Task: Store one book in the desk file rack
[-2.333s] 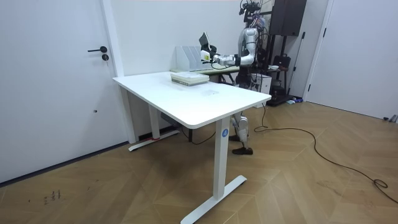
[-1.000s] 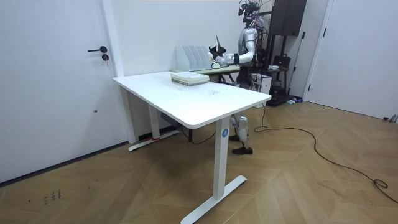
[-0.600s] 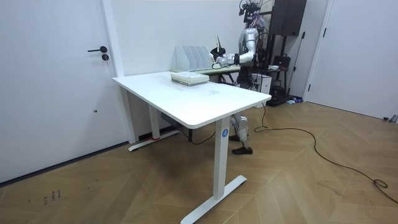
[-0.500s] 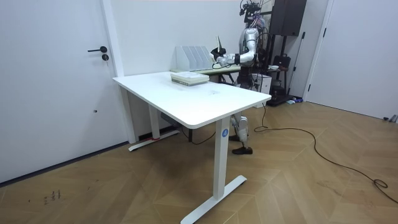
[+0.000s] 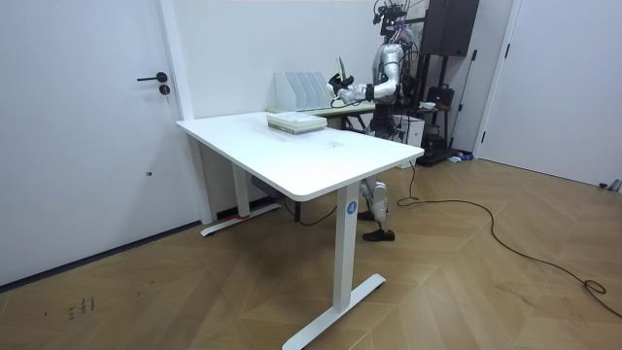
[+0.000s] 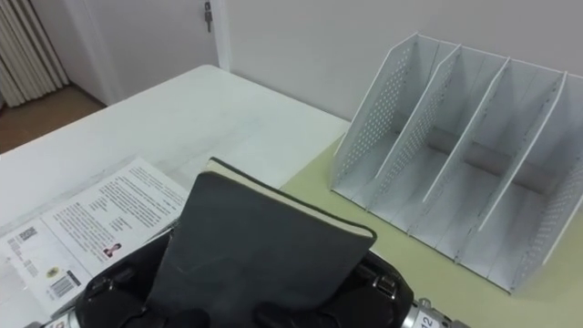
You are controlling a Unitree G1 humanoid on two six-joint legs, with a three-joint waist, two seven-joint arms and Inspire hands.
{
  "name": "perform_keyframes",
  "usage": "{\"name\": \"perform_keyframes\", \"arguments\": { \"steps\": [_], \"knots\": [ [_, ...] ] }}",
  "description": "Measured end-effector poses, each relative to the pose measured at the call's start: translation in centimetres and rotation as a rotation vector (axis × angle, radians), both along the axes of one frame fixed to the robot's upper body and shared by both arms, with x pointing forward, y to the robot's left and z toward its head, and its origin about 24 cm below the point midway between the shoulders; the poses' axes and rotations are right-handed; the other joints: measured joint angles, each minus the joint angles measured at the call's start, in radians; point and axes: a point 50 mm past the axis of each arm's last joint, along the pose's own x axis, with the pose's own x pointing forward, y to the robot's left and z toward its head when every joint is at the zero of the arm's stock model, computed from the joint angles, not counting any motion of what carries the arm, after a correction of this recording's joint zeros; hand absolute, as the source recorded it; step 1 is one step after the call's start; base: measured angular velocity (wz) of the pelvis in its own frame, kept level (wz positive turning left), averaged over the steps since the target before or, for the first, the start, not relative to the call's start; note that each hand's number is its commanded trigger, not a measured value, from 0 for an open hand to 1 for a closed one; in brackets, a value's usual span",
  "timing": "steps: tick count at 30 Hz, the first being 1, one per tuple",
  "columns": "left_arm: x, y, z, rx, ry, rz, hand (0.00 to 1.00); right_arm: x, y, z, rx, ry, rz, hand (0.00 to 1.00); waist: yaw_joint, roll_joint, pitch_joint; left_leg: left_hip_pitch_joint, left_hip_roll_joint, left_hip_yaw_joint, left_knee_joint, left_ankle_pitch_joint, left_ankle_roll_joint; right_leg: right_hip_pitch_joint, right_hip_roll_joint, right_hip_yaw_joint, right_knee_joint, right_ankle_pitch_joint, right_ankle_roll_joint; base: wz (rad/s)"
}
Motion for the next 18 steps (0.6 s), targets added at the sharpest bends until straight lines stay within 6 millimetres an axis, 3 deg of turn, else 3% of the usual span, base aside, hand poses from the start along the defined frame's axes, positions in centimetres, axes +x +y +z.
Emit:
{"name": "perform_keyframes", "arguments": {
  "steps": [10, 18],
  "knots": [
    [0.0, 0.2, -0.3, -0.007, 0.016, 0.01, 0.0, 0.1, -0.6, 0.2, -0.019, -0.005, -0.008, 1.0, 0.0, -0.01, -0.0001, -0.002, -0.004, 0.003, -0.002, 0.0, 0.0, -0.005, 0.0, 0.002, 0.009, -0.007, -0.001, 0.0],
    [-0.6, 2.5, -4.4, 0.019, 0.205, 0.127, 0.0, 0.5, -2.8, 1.2, -0.106, -0.027, -0.084, 1.0, -0.006, -0.027, 0.0041, 0.023, -0.004, 0.016, -0.006, 0.0, 0.0, 0.009, 0.001, 0.006, 0.015, -0.015, -0.003, -0.03]
  ]
}}
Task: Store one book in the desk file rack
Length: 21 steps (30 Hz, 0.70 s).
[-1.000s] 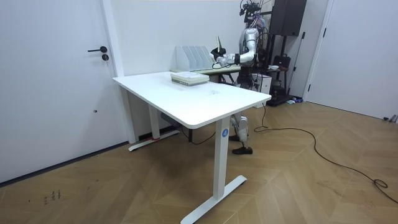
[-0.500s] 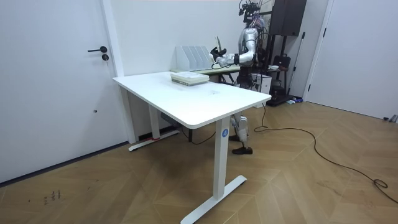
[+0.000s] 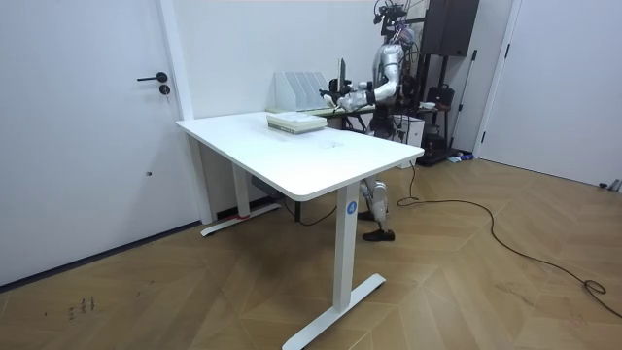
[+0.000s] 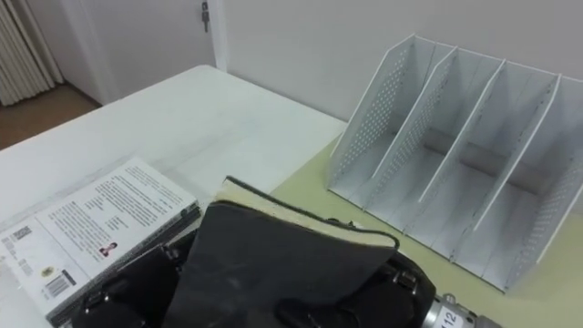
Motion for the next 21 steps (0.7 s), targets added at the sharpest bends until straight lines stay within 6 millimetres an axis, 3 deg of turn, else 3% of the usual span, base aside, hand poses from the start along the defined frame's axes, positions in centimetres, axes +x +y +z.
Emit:
{"name": "perform_keyframes", "arguments": {
  "steps": [8, 11, 17, 21],
  "knots": [
    [-4.3, 2.0, -5.7, 0.193, 0.273, 0.087, 0.0, 1.1, -2.0, 3.2, -0.067, -0.142, -0.119, 1.0, -0.054, -0.007, 0.0016, 0.011, 0.0, 0.001, -0.007, 0.0, 0.0, 0.014, 0.001, -0.002, -0.017, -0.001, 0.001, 0.0],
    [-5.2, 1.2, -7.2, 0.251, 0.324, 0.088, 0.0, 1.7, -2.6, 4.1, -0.07, -0.17, -0.182, 1.0, -0.071, -0.008, 0.0017, 0.013, 0.001, 0.007, -0.014, 0.0, 0.0, 0.014, 0.003, -0.002, -0.016, -0.001, 0.001, 0.0],
    [-8.7, 2.1, -10.8, 0.392, 0.526, 0.158, 0.0, 2.0, -4.1, 4.9, -0.074, -0.181, -0.325, 1.0, -0.107, -0.009, 0.002, 0.034, 0.003, 0.012, -0.015, 0.0, 0.0, 0.039, 0.006, -0.001, -0.037, -0.001, 0.001, -0.01],
    [-9.7, 2.5, -11.9, 0.486, 0.582, 0.172, 0.0, 2.2, -4.7, 5.1, -0.08, -0.175, -0.404, 1.0, -0.109, -0.008, 0.0018, 0.037, 0.002, 0.012, -0.027, 0.0, 0.0, 0.033, 0.01, 0.001, -0.034, -0.001, 0.001, -0.06]
  ]
}}
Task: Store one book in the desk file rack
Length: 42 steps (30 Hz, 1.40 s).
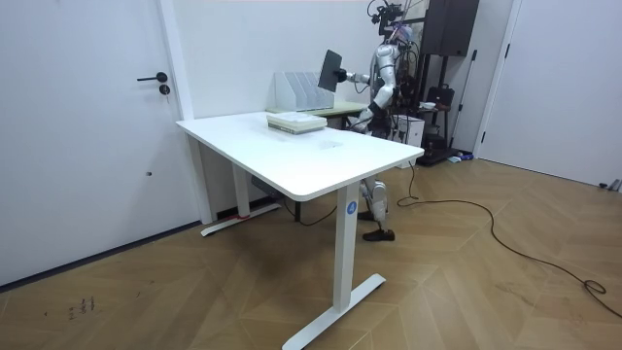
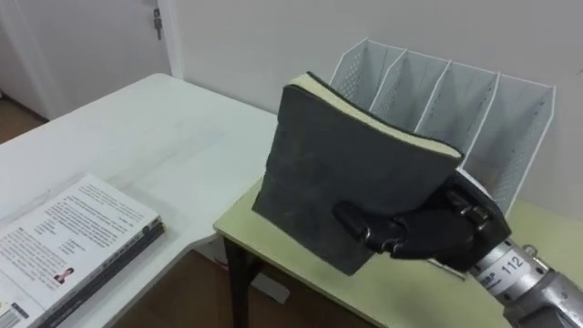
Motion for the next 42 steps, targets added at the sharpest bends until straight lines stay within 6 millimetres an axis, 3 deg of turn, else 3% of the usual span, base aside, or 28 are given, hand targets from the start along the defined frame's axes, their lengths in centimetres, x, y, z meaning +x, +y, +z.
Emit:
{"name": "perform_keyframes", "arguments": {
  "steps": [9, 14, 18, 26, 31, 42],
  "knots": [
    [-4.3, 1.0, -3.2, 0.197, 0.21, 0.084, 0.0, 0.8, -0.7, 2.3, -0.156, -0.089, -0.313, 1.0, 0.011, 0.005, -0.0054, 0.004, 0.001, 0.002, -0.009, 0.0, 0.0, 0.002, 0.014, 0.012, -0.019, 0.009, 0.001, -0.05],
    [-6.4, 0.7, -4.4, 0.254, 0.282, 0.169, 0.0, 0.9, -1.2, 2.2, -0.211, -0.108, -0.547, 1.0, 0.044, 0.015, -0.0098, 0.003, -0.001, 0.004, -0.011, 0.0, 0.0, 0.004, 0.014, 0.015, -0.02, 0.01, 0.003, -0.02],
    [-6.9, 0.1, -4.9, 0.277, 0.309, 0.224, 0.0, 1.6, -1.4, 3.0, -0.199, -0.131, -0.659, 1.0, 0.062, 0.02, -0.0098, 0.001, 0.0, 0.002, -0.011, 0.0, 0.0, 0.001, 0.015, 0.013, -0.019, 0.01, 0.003, 0.02],
    [-7.8, 0.2, -5.4, 0.288, 0.357, 0.317, 0.0, 3.1, -1.7, 7.2, -0.135, -0.281, -0.936, 1.0, 0.086, 0.014, -0.0139, -0.014, -0.001, -0.008, -0.011, 0.0, 0.0, -0.006, 0.011, -0.004, -0.022, 0.011, 0.004, 0.06],
    [-7.8, 0.0, -5.5, 0.3, 0.36, 0.352, 0.0, 3.0, -2.1, 7.3, -0.097, -0.277, -1.037, 1.0, 0.115, 0.008, -0.0178, -0.004, 0.0, -0.011, -0.011, 0.0, 0.0, 0.013, 0.013, -0.006, -0.038, 0.015, 0.005, 0.03],
    [-8.8, 0.7, -5.7, 0.325, 0.407, 0.443, 0.0, 2.8, -2.8, 8.6, -0.013, -0.305, -1.2, 1.0, 0.117, 0.006, -0.0196, -0.012, 0.001, -0.029, -0.012, 0.0, 0.0, 0.019, 0.012, -0.022, -0.052, 0.016, 0.005, 0.03]
  ]
}}
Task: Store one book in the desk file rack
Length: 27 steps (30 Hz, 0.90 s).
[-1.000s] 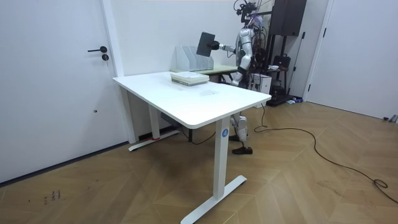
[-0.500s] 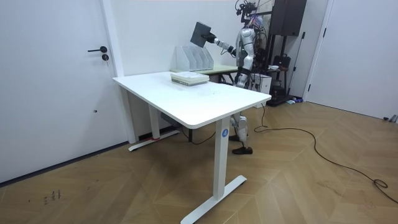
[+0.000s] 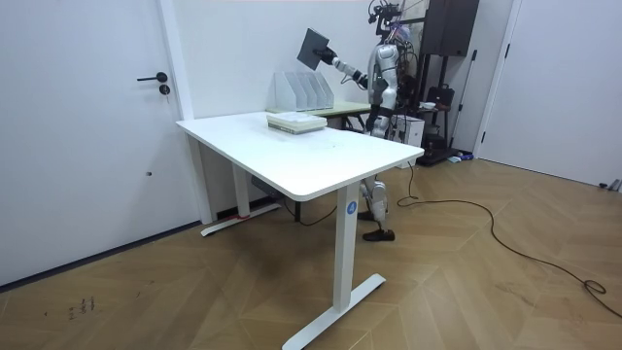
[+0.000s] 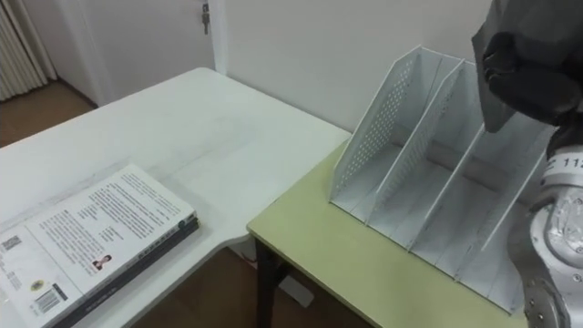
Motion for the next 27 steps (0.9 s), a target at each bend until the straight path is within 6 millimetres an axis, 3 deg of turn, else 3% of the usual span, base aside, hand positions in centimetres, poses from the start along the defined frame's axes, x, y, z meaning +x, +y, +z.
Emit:
{"name": "perform_keyframes", "arguments": {
  "steps": [10, 27],
  "knots": [
    [-0.5, 0.4, -0.1, 0.049, 0.043, 0.038, 0.0, -0.5, -0.7, 1.1, 0.019, -0.085, -0.106, 1.0, -0.003, 0.002, 0.0017, -0.003, 0.0, -0.002, 0.0, 0.0, 0.0, -0.001, -0.001, -0.009, 0.0, 0.0, 0.0, 0.0],
    [-0.4, 0.5, -0.2, 0.077, 0.061, 0.045, 0.0, -0.1, -1.1, -0.2, 0.065, -0.053, -0.144, 1.0, -0.002, 0.002, 0.0051, -0.005, 0.0, -0.001, 0.0, 0.0, 0.0, 0.002, -0.003, -0.015, -0.002, 0.0, 0.0, 0.0]
  ]
}}
